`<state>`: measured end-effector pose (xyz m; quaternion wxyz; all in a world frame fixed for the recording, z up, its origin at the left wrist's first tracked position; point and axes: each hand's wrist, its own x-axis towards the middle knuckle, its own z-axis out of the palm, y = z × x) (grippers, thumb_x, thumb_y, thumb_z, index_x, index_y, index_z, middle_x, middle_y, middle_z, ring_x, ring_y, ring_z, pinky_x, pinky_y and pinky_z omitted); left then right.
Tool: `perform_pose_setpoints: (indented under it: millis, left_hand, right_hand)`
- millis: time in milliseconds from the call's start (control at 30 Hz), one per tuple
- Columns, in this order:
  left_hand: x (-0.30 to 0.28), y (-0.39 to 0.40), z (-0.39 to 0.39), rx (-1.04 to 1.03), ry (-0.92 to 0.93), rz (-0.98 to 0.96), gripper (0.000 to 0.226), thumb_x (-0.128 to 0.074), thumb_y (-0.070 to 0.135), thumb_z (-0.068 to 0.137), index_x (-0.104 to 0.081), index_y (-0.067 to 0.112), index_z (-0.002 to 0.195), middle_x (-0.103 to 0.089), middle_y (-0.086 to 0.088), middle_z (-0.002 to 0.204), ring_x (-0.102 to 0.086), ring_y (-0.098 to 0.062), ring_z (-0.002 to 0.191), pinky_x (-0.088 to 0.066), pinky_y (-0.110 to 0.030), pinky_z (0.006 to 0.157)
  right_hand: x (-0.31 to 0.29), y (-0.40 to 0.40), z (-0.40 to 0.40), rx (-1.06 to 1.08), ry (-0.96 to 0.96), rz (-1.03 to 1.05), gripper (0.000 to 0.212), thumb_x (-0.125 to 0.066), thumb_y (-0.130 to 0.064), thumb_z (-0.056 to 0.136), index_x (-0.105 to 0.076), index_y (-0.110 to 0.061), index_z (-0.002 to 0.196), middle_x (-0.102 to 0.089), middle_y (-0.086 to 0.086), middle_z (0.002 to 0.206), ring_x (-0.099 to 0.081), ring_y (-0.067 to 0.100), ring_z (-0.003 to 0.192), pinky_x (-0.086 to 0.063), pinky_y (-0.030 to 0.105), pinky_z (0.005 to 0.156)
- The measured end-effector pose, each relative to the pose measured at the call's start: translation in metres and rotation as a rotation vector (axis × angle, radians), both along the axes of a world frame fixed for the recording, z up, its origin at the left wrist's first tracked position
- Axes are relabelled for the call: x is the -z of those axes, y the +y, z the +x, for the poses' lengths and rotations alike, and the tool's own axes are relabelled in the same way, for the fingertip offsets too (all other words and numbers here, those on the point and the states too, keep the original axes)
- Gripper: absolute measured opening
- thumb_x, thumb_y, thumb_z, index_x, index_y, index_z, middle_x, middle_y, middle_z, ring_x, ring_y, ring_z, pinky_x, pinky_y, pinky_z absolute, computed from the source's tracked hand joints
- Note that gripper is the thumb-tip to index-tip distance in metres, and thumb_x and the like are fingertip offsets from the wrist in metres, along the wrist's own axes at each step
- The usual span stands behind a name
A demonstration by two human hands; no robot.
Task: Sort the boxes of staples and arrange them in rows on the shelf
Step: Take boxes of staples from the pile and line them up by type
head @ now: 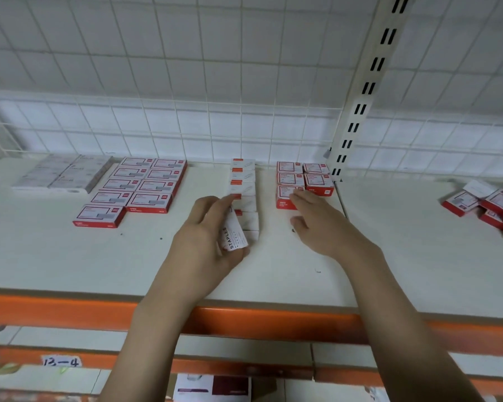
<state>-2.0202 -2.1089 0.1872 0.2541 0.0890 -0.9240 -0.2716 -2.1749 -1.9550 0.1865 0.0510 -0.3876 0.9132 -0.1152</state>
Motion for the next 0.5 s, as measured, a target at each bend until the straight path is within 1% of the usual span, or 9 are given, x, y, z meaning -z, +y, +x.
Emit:
perform_pose_setpoints:
  millis: [67, 133, 167, 200, 267, 333, 400, 467, 500]
  left_hand:
    - [0.002, 0.000, 0.004, 0.019, -0.011, 0.005, 0.070, -0.078, 0.013, 0.070, -0.048, 0.012, 0.133, -0.045, -0.002, 0.123, -0.053, -0.012, 0.096, -0.044, -0.017, 0.080]
    - [0.004, 0.000, 0.009, 0.039, -0.022, -0.007, 0.068, -0.076, 0.008, 0.072, -0.047, 0.013, 0.134, -0.042, -0.002, 0.126, -0.050, -0.008, 0.096, -0.037, -0.004, 0.082]
    - [0.004, 0.001, 0.012, 0.041, -0.037, -0.015, 0.069, -0.074, 0.007, 0.074, -0.045, 0.017, 0.136, -0.040, -0.002, 0.128, -0.048, -0.006, 0.092, -0.035, -0.001, 0.080]
    - [0.005, 0.002, 0.015, 0.035, -0.059, -0.024, 0.071, -0.073, 0.007, 0.075, -0.042, 0.021, 0.138, -0.037, -0.001, 0.130, -0.049, -0.007, 0.087, -0.037, -0.003, 0.077]
    - [0.005, 0.004, 0.020, 0.007, -0.097, -0.041, 0.073, -0.072, 0.007, 0.076, -0.040, 0.027, 0.139, -0.032, 0.000, 0.132, -0.051, -0.012, 0.080, -0.043, -0.012, 0.072]
    - [0.005, 0.006, 0.022, -0.020, -0.109, -0.022, 0.069, -0.072, 0.004, 0.074, -0.046, 0.024, 0.135, -0.029, 0.002, 0.128, -0.052, -0.015, 0.080, -0.048, -0.020, 0.075]
    - [0.007, 0.007, 0.023, -0.049, -0.095, 0.016, 0.063, -0.071, 0.001, 0.072, -0.052, 0.016, 0.130, -0.023, 0.003, 0.123, -0.052, -0.019, 0.085, -0.049, -0.023, 0.081]
    - [0.010, 0.008, 0.024, -0.083, -0.095, 0.052, 0.059, -0.075, 0.005, 0.071, -0.053, 0.011, 0.126, -0.020, 0.002, 0.121, -0.048, -0.017, 0.097, -0.043, -0.015, 0.086]
    - [0.010, 0.008, 0.023, -0.093, -0.090, 0.072, 0.058, -0.077, 0.012, 0.071, -0.053, 0.010, 0.124, -0.020, 0.002, 0.119, -0.042, -0.008, 0.101, -0.037, -0.006, 0.087]
  right_hand:
    - [0.000, 0.001, 0.004, -0.005, 0.016, -0.034, 0.051, -0.039, -0.019, 0.098, -0.024, -0.007, 0.145, -0.021, 0.004, 0.153, -0.019, 0.019, 0.139, -0.011, 0.019, 0.106]
    - [-0.002, 0.001, 0.009, -0.021, 0.043, -0.067, 0.052, -0.039, -0.018, 0.098, -0.022, -0.006, 0.145, -0.020, 0.005, 0.153, -0.014, 0.018, 0.141, -0.007, 0.017, 0.107]
    - [-0.002, 0.002, 0.011, -0.029, 0.051, -0.080, 0.052, -0.039, -0.018, 0.098, -0.021, -0.005, 0.146, -0.019, 0.005, 0.153, -0.012, 0.017, 0.141, -0.005, 0.017, 0.108]
    - [-0.003, 0.002, 0.014, -0.038, 0.053, -0.093, 0.053, -0.038, -0.018, 0.098, -0.019, -0.005, 0.146, -0.017, 0.005, 0.154, -0.011, 0.017, 0.142, -0.004, 0.017, 0.108]
    - [-0.004, 0.003, 0.019, -0.054, 0.042, -0.111, 0.054, -0.037, -0.019, 0.099, -0.017, -0.007, 0.147, -0.014, 0.004, 0.155, -0.008, 0.016, 0.142, -0.001, 0.016, 0.108]
    - [-0.004, 0.003, 0.023, -0.071, 0.032, -0.117, 0.054, -0.037, -0.019, 0.099, -0.016, -0.007, 0.147, -0.012, 0.004, 0.155, -0.007, 0.015, 0.142, 0.001, 0.016, 0.109]
    - [-0.003, 0.003, 0.025, -0.088, 0.034, -0.124, 0.053, -0.038, -0.019, 0.099, -0.018, -0.008, 0.147, -0.014, 0.004, 0.155, -0.008, 0.015, 0.142, -0.001, 0.018, 0.111]
    - [-0.002, 0.003, 0.028, -0.099, 0.033, -0.132, 0.053, -0.038, -0.019, 0.099, -0.018, -0.008, 0.147, -0.014, 0.004, 0.155, -0.008, 0.015, 0.142, -0.002, 0.019, 0.111]
    - [-0.002, 0.003, 0.029, -0.102, 0.032, -0.136, 0.053, -0.038, -0.019, 0.098, -0.018, -0.008, 0.147, -0.014, 0.004, 0.155, -0.008, 0.015, 0.142, -0.002, 0.020, 0.112]
